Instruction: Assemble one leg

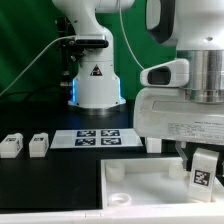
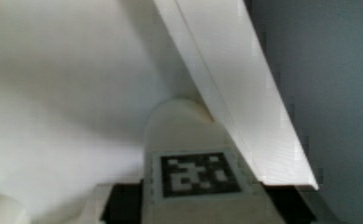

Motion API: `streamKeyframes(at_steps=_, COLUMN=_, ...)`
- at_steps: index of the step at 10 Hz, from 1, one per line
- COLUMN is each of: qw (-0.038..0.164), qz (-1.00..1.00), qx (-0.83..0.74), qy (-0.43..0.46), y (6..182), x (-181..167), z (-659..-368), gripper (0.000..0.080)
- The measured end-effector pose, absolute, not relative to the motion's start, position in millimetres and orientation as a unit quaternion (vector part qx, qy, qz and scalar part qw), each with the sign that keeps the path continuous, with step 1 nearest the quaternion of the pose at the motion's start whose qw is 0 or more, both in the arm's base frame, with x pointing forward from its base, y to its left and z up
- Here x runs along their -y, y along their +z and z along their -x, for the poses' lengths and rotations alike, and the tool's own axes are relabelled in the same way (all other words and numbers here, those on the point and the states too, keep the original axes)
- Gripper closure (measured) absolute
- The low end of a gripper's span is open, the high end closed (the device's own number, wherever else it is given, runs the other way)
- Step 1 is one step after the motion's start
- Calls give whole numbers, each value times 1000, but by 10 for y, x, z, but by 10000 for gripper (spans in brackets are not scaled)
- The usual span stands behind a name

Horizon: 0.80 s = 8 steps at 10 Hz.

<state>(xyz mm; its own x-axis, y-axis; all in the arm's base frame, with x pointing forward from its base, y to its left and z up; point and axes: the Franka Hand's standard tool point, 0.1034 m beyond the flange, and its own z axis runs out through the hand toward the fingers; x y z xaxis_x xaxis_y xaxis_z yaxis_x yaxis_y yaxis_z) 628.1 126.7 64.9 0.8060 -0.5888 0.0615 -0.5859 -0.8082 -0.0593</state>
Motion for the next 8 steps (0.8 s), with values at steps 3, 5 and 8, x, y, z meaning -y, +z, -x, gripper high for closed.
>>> streamKeyframes(at_steps=3, qw=34, qz=872, qx=-487, qy=-26, y=651, x=-1249, z=-6304, gripper=506)
streamKeyframes(at_steps=5, qw=52, qz=788, qx=-613, qy=-20, y=621, x=-1243, z=-6311, gripper=506)
streamKeyframes(at_steps=8, qw=83, qz=656, qx=-750, qy=-21, y=612, x=-1261, z=-6309, gripper=506)
